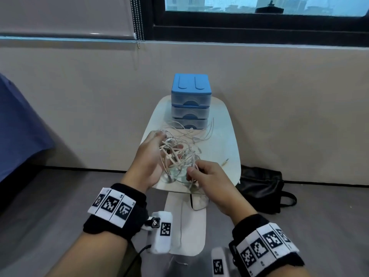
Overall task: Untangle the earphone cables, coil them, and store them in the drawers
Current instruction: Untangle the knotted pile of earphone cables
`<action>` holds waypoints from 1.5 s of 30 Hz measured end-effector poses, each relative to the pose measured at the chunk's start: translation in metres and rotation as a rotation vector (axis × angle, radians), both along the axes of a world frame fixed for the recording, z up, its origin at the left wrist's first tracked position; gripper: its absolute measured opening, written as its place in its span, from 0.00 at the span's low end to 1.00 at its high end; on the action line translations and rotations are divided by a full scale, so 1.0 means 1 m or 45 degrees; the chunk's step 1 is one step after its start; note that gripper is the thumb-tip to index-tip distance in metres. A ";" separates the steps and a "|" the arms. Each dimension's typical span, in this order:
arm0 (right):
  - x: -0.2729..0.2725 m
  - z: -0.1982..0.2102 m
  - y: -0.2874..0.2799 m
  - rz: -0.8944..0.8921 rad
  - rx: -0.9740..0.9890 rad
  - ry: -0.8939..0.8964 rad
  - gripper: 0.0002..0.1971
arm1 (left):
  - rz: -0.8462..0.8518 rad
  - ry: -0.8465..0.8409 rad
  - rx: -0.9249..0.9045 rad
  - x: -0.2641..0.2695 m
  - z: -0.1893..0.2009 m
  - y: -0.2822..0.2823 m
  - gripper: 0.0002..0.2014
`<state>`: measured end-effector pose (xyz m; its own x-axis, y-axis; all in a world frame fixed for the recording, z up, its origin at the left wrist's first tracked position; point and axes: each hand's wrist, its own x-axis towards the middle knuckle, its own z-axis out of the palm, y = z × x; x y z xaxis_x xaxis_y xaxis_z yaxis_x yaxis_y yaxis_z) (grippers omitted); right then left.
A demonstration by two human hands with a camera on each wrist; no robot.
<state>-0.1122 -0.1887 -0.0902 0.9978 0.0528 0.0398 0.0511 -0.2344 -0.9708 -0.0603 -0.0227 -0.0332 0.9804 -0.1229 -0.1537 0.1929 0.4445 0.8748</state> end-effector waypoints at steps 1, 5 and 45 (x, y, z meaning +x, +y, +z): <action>-0.001 0.001 -0.003 -0.009 0.045 -0.010 0.18 | -0.012 -0.023 0.049 -0.005 -0.001 0.002 0.07; -0.002 0.008 -0.019 0.040 0.305 0.063 0.15 | -0.150 -0.081 0.296 -0.020 -0.008 0.002 0.02; 0.009 0.018 -0.046 -0.001 0.736 0.412 0.11 | -0.025 -0.862 0.893 0.016 -0.061 -0.013 0.04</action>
<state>-0.1032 -0.2352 -0.0724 0.9642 0.1120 -0.2402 -0.2641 0.3289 -0.9067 -0.0446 -0.0360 -0.0944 0.8872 -0.2356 0.3967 -0.4460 -0.2173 0.8683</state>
